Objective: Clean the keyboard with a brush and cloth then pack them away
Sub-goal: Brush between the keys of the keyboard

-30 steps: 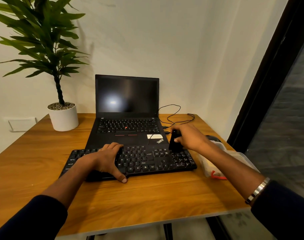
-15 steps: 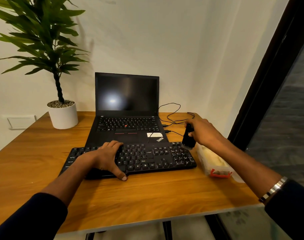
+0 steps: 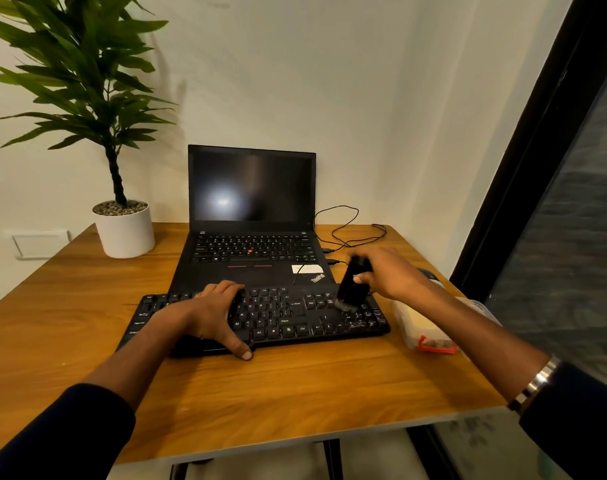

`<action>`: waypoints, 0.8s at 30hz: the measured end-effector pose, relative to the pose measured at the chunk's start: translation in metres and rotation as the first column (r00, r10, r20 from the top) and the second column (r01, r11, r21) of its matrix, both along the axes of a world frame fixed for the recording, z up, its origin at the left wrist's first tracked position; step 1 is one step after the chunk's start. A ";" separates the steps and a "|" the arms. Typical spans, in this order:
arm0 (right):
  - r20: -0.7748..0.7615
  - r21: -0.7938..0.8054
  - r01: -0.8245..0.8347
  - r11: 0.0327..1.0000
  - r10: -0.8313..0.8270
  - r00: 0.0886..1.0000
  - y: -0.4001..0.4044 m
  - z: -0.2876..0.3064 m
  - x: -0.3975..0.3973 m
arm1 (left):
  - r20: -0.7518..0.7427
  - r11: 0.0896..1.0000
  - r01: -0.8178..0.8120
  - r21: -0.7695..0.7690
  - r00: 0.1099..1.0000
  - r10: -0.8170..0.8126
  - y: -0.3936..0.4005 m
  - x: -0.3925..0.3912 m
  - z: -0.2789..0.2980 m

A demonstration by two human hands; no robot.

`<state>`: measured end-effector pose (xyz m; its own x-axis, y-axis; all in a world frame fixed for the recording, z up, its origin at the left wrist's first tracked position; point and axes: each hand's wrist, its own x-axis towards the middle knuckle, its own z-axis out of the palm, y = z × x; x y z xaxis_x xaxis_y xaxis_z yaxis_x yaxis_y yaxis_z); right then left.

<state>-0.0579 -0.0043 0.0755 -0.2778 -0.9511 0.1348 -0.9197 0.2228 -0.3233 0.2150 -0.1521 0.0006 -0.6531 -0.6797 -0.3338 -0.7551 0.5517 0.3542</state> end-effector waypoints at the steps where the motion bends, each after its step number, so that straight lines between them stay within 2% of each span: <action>1: 0.016 0.011 0.019 1.000 -0.019 1.000 0.002 -0.001 -0.006 | 0.000 1.000 0.000 0.002 1.000 0.000 0.000 0.000 0.000; 3: 0.008 0.030 0.060 0.998 -0.060 0.998 0.008 -0.001 -0.016 | 0.000 1.000 0.000 0.001 1.000 0.000 0.000 0.000 0.000; 5: -0.067 0.032 0.085 0.996 -0.083 0.994 0.012 0.003 -0.023 | 0.004 1.000 0.002 -0.004 1.000 -0.002 0.001 0.000 0.000; 10: -0.115 -0.041 0.113 0.993 -0.117 0.986 0.012 0.003 -0.019 | 0.000 1.000 0.006 -0.005 1.000 -0.006 0.001 0.000 0.000; 15: -0.098 -0.027 0.017 0.999 -0.019 0.995 0.000 -0.005 0.014 | -0.002 1.000 0.004 -0.007 1.000 -0.004 0.002 0.000 0.001; 19: 0.086 -0.015 -0.021 1.000 0.023 0.996 -0.005 -0.001 0.020 | -0.002 1.000 0.005 -0.006 1.000 -0.005 0.002 0.001 0.000; 24: 0.032 0.000 0.034 0.999 -0.034 0.999 0.005 -0.003 0.001 | 0.001 1.000 -0.001 -0.005 1.000 0.001 0.003 0.000 0.001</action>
<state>-0.0567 0.0008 0.0721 -0.3144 -0.9408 0.1263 -0.9008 0.2537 -0.3525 0.2152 -0.1490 0.0014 -0.6521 -0.6820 -0.3311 -0.7560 0.5524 0.3512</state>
